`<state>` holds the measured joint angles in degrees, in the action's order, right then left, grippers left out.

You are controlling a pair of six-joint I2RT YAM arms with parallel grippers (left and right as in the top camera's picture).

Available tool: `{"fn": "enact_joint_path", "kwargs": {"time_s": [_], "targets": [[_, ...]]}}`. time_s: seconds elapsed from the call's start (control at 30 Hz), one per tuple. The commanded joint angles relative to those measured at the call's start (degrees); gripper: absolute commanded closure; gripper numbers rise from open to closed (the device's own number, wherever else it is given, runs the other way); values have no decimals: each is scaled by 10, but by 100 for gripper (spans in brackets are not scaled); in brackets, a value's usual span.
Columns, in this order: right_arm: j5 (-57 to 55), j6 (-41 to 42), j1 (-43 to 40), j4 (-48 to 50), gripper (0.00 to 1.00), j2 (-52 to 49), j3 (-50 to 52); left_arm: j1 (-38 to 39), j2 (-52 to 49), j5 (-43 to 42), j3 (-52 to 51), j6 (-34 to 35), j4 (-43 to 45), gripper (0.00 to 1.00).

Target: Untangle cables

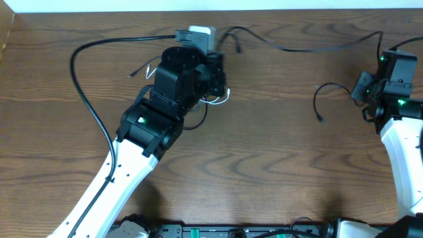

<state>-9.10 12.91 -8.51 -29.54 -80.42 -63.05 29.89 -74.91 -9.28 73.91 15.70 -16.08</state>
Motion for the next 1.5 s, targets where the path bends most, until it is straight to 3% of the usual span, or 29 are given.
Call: {"fn": "enact_joint_path", "kwargs": {"time_s": [0.0,0.03,0.07,0.1,0.17,0.23,0.4,0.47,0.53,0.57,0.6,0.73,0.83,0.97,1.1,1.23,1.47], "targets": [[146,-6,-2,15,99,7,-5,1,-9,-191,4,11,11,77],[149,-6,0,13,99,7,-5,1,-10,-190,4,11,4,59],[149,-6,0,11,99,7,-5,1,-11,-190,4,11,0,48],[148,-7,0,8,99,7,-5,1,-12,-190,4,10,-2,40],[146,-22,0,4,99,7,-5,1,-13,-190,4,7,-3,33],[118,-27,0,-4,99,7,-5,0,-13,-173,4,-14,-7,33],[-96,49,-5,-48,99,7,-5,-10,-13,5,4,-26,-115,33],[-100,49,-9,-46,99,7,-5,-21,-13,63,4,-26,-163,33],[-24,19,-9,-22,99,7,-5,-39,-13,89,4,-26,-210,33],[35,-8,-9,-6,88,7,-5,-52,-13,89,4,-26,-231,33],[87,-23,-7,3,71,7,-5,-64,-13,90,4,-26,-246,33],[275,-102,0,-10,34,7,-5,-121,-15,117,4,2,-283,29],[328,-109,0,-59,24,7,-5,-149,-23,117,-3,7,-289,16],[330,-109,0,-139,22,7,-5,-157,-45,106,-17,-7,-299,14],[331,-109,0,-201,12,7,-5,-157,-98,89,-17,-11,-310,14],[331,-109,0,-217,11,7,-5,-157,-154,88,-17,-11,-270,24],[331,-108,0,-220,12,7,-5,-157,-244,70,-17,-45,-212,33]]}}
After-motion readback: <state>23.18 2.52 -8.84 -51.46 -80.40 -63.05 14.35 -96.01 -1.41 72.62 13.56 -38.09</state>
